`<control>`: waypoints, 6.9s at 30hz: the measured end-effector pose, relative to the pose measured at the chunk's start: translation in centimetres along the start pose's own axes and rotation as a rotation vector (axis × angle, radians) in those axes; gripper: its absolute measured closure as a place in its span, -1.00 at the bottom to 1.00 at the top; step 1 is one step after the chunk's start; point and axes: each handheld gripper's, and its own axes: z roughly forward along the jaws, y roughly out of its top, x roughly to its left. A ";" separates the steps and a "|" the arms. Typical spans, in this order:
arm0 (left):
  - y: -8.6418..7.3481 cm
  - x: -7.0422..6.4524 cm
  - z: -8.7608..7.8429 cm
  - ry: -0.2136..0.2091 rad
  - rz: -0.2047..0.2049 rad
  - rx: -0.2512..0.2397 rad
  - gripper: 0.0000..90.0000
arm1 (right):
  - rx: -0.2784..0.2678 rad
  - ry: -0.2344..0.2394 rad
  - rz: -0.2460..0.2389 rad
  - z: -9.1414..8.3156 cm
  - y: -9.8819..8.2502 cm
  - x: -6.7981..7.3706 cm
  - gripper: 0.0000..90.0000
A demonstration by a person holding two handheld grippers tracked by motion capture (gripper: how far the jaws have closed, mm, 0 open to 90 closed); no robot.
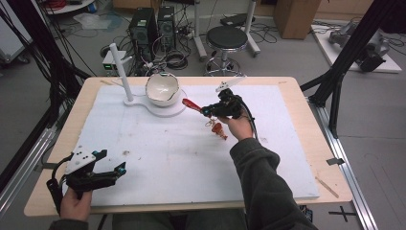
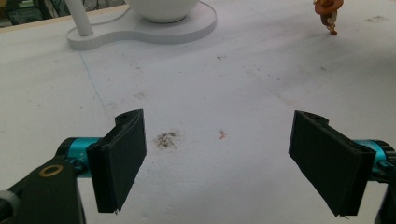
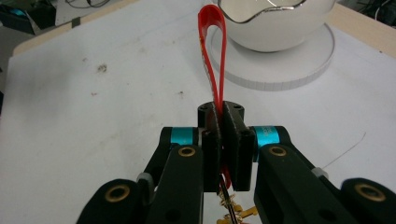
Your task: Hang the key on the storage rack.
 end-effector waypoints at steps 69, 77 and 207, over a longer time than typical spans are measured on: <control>0.1 0.3 0.3 -0.001 -0.022 -0.011 -0.57 | -0.157 0.070 -0.083 2.5 8.7 4.9 0.91; 0.0 0.4 0.1 0.000 -0.021 -0.011 -0.57 | -0.161 0.076 -0.100 3.8 9.6 5.3 0.91; -0.2 0.9 -0.4 0.016 -0.036 -0.030 -0.57 | 0.049 -0.147 -0.058 19.9 15.4 5.2 0.81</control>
